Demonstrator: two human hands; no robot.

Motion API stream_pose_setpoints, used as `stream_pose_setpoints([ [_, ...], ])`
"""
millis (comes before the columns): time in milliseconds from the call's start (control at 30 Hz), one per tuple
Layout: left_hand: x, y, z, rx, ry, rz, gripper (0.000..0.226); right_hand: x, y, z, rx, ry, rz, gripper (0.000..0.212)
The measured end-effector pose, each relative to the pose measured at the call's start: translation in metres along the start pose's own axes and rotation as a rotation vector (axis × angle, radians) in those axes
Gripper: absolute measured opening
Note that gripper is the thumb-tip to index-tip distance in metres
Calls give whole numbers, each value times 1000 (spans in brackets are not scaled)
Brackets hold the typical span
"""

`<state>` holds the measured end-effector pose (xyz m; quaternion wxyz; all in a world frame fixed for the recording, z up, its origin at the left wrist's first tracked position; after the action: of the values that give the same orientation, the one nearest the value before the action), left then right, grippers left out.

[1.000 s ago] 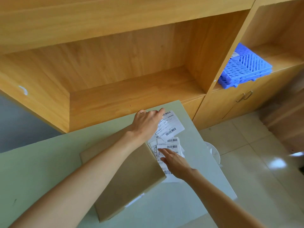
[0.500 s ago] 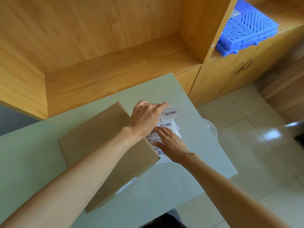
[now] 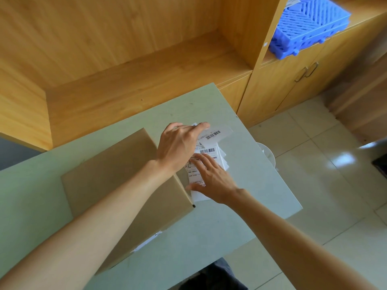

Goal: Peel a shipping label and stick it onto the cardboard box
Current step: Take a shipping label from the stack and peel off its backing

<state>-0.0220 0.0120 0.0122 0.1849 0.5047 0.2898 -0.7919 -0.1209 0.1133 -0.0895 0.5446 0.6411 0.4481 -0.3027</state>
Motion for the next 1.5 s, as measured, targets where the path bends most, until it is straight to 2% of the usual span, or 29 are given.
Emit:
stream_pose_setpoints([
  [300, -8, 3, -8, -1, -15, 9, 46, -13, 15, -3, 22, -41, -40, 106],
  [467, -12, 6, -10, 0, -38, 27, 48, -17, 18, -6, 50, -39, -37, 97],
  [567, -17, 7, -10, 12, -49, 45, 47, -23, 22, -8, 50, -54, -77, 85],
  [733, -38, 6, -2, 39, -65, 79, 41, -45, 30, -11, 84, -100, -170, 38],
  [833, -62, 5, 10, 52, -94, 100, 46, -75, 37, -8, 105, -162, -167, 29],
  [1033, -136, 6, 36, 72, -194, 151, 42, -146, 64, 6, 58, -265, -206, 29],
  [1267, -235, 16, 54, 53, -313, 252, 44, -229, 123, 22, -52, -360, -270, 27],
  [1500, -334, 30, 48, -3, -383, 359, 30, -302, 193, 38, -155, -475, -382, 16],
])
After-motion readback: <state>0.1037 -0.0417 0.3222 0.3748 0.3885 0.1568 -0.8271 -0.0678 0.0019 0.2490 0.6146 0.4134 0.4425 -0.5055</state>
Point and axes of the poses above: each hand's wrist, its own z-axis towards the middle knuckle, its own x-axis out of the palm, y = z × x, the point moved 1 cm from there along z, towards the middle knuckle, and after that the axes turned 3 degrees about -z, right-handed, at the moved point
